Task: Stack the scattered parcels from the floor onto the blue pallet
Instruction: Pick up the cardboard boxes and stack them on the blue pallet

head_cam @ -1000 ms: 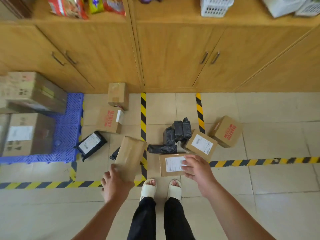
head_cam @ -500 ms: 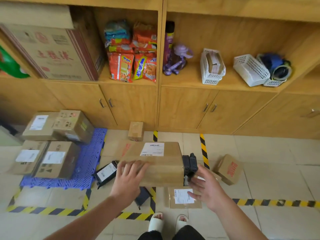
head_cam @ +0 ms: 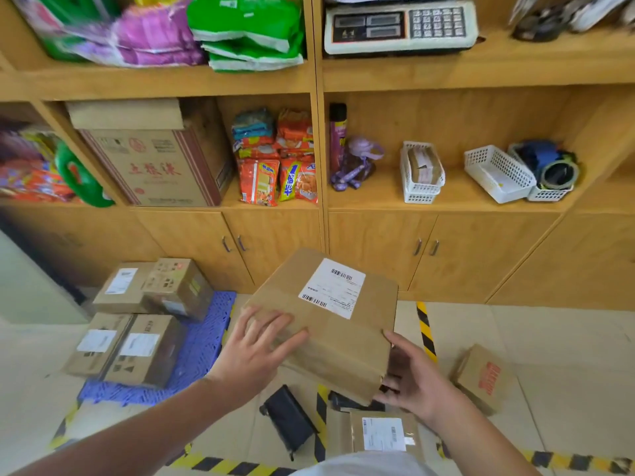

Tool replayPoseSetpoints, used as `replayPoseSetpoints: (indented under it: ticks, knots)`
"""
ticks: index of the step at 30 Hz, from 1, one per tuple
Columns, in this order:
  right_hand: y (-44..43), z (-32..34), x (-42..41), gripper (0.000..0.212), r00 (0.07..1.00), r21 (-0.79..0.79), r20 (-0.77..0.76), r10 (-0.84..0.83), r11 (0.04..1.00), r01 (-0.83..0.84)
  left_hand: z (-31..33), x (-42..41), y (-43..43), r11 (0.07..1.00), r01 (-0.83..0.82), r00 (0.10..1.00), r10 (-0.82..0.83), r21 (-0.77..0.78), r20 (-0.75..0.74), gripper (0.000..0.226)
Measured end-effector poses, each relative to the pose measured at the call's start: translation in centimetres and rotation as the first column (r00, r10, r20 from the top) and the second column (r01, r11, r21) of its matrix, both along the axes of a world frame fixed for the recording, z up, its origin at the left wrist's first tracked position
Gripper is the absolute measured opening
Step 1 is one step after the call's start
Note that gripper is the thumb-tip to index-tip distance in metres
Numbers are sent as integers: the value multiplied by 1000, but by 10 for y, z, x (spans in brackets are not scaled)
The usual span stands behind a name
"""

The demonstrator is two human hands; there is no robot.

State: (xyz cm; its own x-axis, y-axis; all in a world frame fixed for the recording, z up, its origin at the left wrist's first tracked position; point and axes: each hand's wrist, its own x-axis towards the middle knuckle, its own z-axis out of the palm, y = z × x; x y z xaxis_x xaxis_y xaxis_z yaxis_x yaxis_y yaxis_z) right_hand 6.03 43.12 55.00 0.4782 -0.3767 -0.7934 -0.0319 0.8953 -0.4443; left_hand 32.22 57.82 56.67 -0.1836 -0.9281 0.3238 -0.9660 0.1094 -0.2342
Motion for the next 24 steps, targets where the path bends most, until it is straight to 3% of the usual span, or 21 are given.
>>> replayPoseSetpoints:
  ticks: [3,5,8,10,12,14,16,19,21,24]
  knots:
    - [-20,7,-11,65,1000,-8,24,3,1000,-3,15,-18,-12,1000,-12,1000,12,-12,15,57]
    - [-34,14,-15,56,999,-75,-19,27,997,-28,21,-29,-18,992,-49,998,52,116,-24,64]
    - [-54,25,-16,59,969,-398,-231,83,901,-172,36,-43,-17,910,-146,967,214,387,-139,86]
    - [-66,33,-13,81,906,-637,-413,97,681,-363,51,-53,-19,901,-205,940,290,383,-178,87]
    - [-76,43,-9,101,789,-730,-598,140,313,-608,68,-62,-24,899,-251,927,330,359,-178,89]
    - [-77,55,-5,105,615,-638,-767,183,-121,-760,82,-71,-29,868,-309,910,389,387,-146,94]
    - [-73,65,-4,103,446,-482,-874,191,-459,-747,87,-80,-34,838,-340,903,418,426,-102,103]
    - [-64,72,-5,98,335,-350,-927,166,-701,-621,79,-97,-37,758,-387,883,469,525,-28,111]
    - [-60,78,-5,95,335,-301,-933,130,-791,-532,71,-112,-36,707,-427,861,508,564,14,114]
    - [-60,87,-8,93,343,-251,-934,97,-861,-442,61,-135,-32,704,-485,839,543,519,48,112]
